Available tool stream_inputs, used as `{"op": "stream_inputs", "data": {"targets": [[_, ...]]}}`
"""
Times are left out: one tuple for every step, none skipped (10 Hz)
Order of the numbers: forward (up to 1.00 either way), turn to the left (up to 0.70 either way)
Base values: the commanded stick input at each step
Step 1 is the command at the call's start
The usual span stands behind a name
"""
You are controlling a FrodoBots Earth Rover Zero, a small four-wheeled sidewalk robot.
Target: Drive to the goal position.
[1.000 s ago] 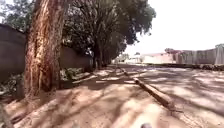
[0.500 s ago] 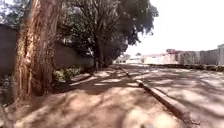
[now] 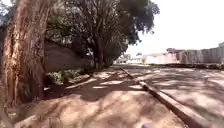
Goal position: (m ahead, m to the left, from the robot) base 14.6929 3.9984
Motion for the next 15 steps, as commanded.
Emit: {"op": "stream_inputs", "data": {"targets": [[0.7,0.0],[0.7,0.0],[0.7,0.0],[0.7,0.0],[0.7,0.0],[0.7,0.0],[0.7,0.0],[0.7,0.0],[0.7,0.0],[0.7,0.0],[0.7,0.0],[0.7,0.0],[0.7,0.0],[0.7,0.0],[0.7,0.0]]}}
